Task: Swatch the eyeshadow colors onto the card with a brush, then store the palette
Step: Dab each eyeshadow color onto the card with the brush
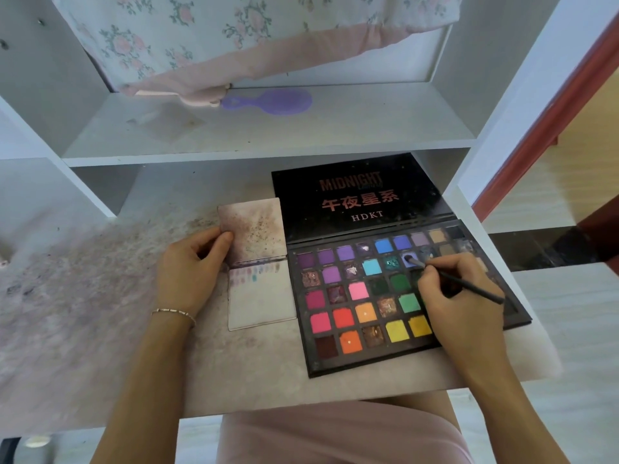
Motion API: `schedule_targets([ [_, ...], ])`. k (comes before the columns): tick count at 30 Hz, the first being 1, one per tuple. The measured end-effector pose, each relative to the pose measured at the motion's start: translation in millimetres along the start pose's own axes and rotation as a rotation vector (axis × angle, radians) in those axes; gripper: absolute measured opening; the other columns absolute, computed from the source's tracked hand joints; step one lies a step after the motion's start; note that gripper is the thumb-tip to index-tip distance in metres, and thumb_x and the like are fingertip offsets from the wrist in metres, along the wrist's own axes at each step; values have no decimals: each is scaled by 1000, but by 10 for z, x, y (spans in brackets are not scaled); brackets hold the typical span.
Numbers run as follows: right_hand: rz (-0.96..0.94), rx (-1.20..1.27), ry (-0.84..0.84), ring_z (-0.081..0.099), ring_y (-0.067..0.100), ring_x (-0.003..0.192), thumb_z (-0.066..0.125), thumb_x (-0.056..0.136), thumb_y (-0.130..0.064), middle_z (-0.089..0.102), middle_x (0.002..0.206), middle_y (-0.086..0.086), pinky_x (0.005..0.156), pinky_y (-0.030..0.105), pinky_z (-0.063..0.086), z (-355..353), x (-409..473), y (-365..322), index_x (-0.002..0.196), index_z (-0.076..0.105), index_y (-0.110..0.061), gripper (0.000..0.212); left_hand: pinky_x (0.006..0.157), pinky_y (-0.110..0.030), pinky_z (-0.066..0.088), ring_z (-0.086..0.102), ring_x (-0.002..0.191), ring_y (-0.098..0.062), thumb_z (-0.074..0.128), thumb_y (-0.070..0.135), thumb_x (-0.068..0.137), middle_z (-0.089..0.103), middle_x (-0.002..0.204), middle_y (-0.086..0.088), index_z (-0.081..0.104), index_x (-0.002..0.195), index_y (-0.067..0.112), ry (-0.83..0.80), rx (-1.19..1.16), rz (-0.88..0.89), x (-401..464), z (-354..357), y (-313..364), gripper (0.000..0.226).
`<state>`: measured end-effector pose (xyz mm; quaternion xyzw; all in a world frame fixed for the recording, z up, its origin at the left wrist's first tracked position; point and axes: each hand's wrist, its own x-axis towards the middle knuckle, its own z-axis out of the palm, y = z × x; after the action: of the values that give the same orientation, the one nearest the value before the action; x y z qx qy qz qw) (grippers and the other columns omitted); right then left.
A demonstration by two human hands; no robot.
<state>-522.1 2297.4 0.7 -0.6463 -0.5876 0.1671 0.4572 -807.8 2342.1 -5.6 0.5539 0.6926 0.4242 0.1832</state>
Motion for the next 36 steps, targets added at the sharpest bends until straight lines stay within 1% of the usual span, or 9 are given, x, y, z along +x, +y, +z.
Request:
schedule_targets([
  [4, 21, 26, 4, 55, 0, 73, 55, 85, -7, 53, 76, -16, 59, 14, 39, 3, -4, -21, 83, 52, -21, 14, 73, -15, 43, 58, 85, -11, 58, 17, 88, 61, 93, 10, 69, 107, 8, 14, -6, -3, 4, -3, -17, 23],
  [10, 58, 32, -2, 55, 4, 74, 56, 84, -5, 55, 75, -12, 60, 15, 40, -2, 1, -27, 83, 54, -18, 13, 81, -26, 41, 58, 85, -14, 59, 17, 88, 61, 93, 9, 69, 106, 7, 23, 1, 14, -6, -1, -8, 22],
  [17, 52, 18, -8, 55, 5, 73, 56, 84, -4, 55, 73, -10, 59, 16, 39, -4, -2, -38, 81, 52, -18, 15, 79, -24, 40, 59, 85, -13, 59, 17, 88, 63, 92, 8, 70, 104, 8, 26, 1, 14, -2, -1, -12, 21],
  [21, 31, 34, -6, 55, 5, 72, 56, 83, -2, 54, 72, -9, 58, 15, 39, -15, -14, -54, 81, 52, -17, 15, 70, -23, 43, 58, 80, -14, 59, 16, 88, 64, 85, 5, 71, 99, 7, 18, -16, 15, -6, 0, -15, 19],
  [24, -33, 40, -3, 55, 3, 73, 57, 83, -1, 55, 74, -4, 59, 14, 42, 3, -17, -103, 82, 52, -18, 18, 76, -26, 41, 58, 81, -14, 59, 16, 88, 64, 85, 8, 71, 100, 7, 18, -17, 13, -5, 4, -17, 19],
  [28, -33, 170, -85, 57, 4, 76, 56, 84, -6, 58, 76, -8, 60, 10, 46, 98, -27, -241, 79, 54, -28, 22, 78, -27, 42, 59, 81, -14, 60, 16, 88, 63, 86, 11, 71, 101, 8, 27, -13, 12, 1, -6, -21, 19],
  [31, 20, 318, -185, 56, 12, 64, 58, 84, -7, 60, 69, -2, 55, 18, 47, 230, -52, -370, 79, 60, -29, 22, 76, -23, 42, 59, 85, -13, 60, 15, 87, 62, 91, 10, 71, 102, 8, 34, -16, 16, 1, -10, -16, 19],
  [33, 11, 372, -256, 56, 13, 65, 59, 85, -7, 60, 75, -3, 57, 21, 48, 329, -75, -457, 80, 62, -27, 22, 71, -17, 42, 59, 84, -12, 60, 14, 87, 62, 89, 10, 71, 101, 8, 38, -20, 16, -1, -13, -11, 19],
  [36, 14, 424, -356, 60, 9, 75, 58, 86, -9, 63, 82, -12, 67, 19, 49, 477, -90, -562, 82, 63, -29, 21, 67, -10, 40, 54, 71, 3, 60, 17, 88, 62, 83, 12, 72, 97, 12, 32, -4, 11, -4, -15, -13, 17],
])
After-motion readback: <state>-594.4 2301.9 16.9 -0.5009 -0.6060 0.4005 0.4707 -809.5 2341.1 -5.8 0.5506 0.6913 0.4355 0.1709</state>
